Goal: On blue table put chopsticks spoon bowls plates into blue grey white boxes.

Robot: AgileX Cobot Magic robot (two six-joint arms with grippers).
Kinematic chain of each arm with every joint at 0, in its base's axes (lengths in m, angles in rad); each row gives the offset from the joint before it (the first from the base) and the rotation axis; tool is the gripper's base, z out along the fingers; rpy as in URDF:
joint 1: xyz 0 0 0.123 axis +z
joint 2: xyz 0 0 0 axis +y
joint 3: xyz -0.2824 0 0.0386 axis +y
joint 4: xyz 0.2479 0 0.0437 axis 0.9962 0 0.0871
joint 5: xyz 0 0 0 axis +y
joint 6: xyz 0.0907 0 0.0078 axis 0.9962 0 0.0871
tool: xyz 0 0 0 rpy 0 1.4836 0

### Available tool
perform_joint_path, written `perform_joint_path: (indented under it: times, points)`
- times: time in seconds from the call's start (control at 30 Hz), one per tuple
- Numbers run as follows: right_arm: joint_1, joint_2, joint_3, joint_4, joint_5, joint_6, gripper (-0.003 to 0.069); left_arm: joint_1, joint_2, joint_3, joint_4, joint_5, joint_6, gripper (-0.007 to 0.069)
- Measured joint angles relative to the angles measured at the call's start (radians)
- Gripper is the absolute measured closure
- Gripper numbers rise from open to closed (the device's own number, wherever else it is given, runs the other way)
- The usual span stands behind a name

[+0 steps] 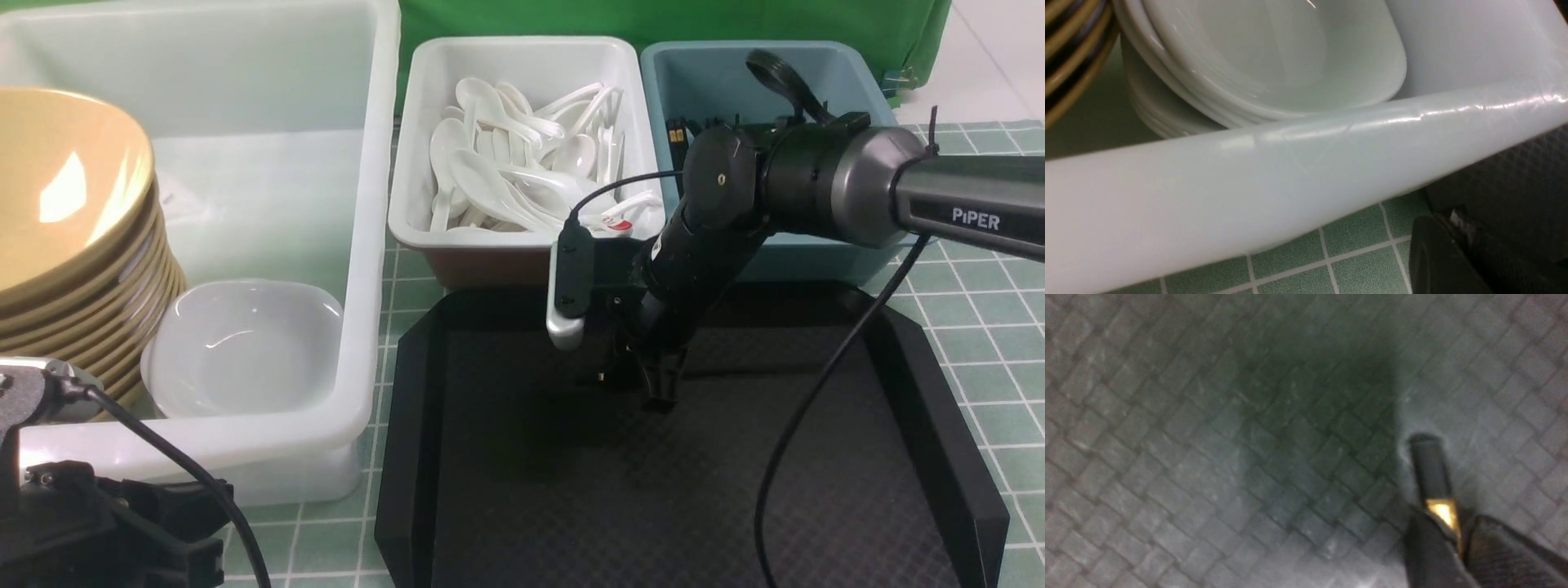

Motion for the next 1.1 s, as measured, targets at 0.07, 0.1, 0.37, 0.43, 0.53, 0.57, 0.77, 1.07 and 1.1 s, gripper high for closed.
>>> perform_joint_path:
  times: [0.07,0.1,0.37,0.43,0.53,0.57,0.77,1.07,1.1]
  points:
    - [0.016,-0.009,0.0,0.013,0.028,-0.003,0.0571,0.0,0.0,0.0,0.0,0.0,0.0,0.062]
    - [0.02,-0.011,0.0,0.015,0.031,-0.003,0.0575,0.0,0.0,0.0,0.0,0.0,0.0,0.062]
    - [0.045,-0.198,-0.066,0.059,0.064,0.031,0.0576,0.0,0.0,0.001,-0.002,-0.003,0.0,0.062]
    - [0.038,-0.24,-0.075,0.063,0.02,0.031,0.0576,0.0,0.0,0.002,-0.002,-0.003,0.0,0.062]
    - [-0.004,-0.332,-0.089,0.087,-0.23,0.026,0.0576,0.0,0.0,0.002,-0.002,-0.003,0.0,0.062]
    - [-0.019,-0.339,-0.09,0.091,-0.31,0.026,0.0576,0.0,0.0,0.002,-0.002,-0.003,0.0,0.062]
    - [-0.12,-0.235,-0.09,0.099,-0.646,0.158,0.0568,0.0,0.0,0.003,-0.002,-0.003,0.0,0.062]
    - [-0.239,-0.122,-0.079,0.099,-0.565,0.641,0.0271,0.0,0.0,0.003,-0.002,-0.003,0.0,0.062]
    - [-0.239,-0.142,-0.079,0.099,-0.522,0.66,0.0255,0.0,0.0,0.003,-0.002,-0.003,0.0,0.062]
